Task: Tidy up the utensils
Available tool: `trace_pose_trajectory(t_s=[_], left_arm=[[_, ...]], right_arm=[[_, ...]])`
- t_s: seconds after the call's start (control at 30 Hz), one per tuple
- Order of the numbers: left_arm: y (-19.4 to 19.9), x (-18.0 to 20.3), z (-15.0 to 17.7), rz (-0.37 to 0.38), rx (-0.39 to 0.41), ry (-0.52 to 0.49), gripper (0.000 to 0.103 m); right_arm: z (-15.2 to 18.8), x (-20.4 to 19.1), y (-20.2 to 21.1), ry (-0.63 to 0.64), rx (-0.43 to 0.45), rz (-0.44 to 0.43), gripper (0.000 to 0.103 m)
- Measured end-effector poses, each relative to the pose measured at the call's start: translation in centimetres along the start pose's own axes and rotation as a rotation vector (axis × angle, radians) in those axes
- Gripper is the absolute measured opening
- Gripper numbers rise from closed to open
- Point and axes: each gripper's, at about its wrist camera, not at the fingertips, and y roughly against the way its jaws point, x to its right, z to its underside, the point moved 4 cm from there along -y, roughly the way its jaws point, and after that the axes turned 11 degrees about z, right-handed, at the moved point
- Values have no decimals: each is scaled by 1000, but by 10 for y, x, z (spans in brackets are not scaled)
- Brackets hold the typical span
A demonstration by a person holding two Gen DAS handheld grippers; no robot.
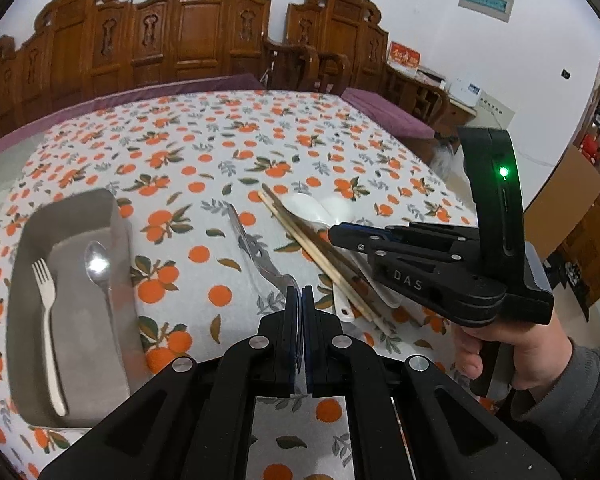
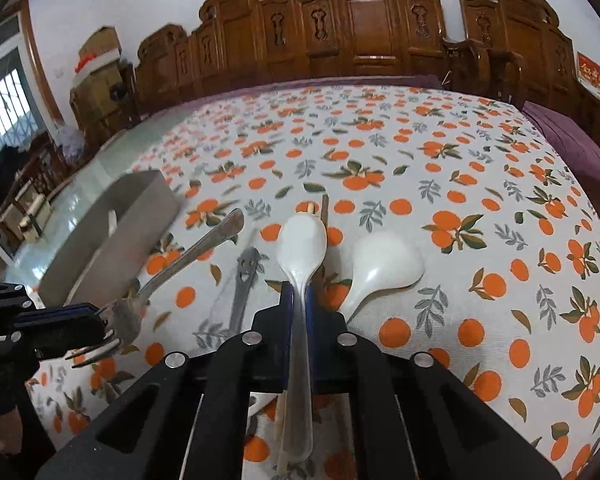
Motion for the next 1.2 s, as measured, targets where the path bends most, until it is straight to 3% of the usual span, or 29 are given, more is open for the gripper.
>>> trace_pose_trajectory(t_s=[0.43,0.8,0.97,1.2], left_arm=[[48,-6,-8,-47,72,-9,2],[84,-41,-13,-127,111,26,2],[94,-47,-12,-77,123,63,1],[114,-36,-20,-39,175,40,1]], right_arm=[[5,-21,20,30,28,-32,8],[13,-33,24,61,24,-45,8],[15,-38,24,73,21,-49,8],[15,-39,23,75,19,-48,8]])
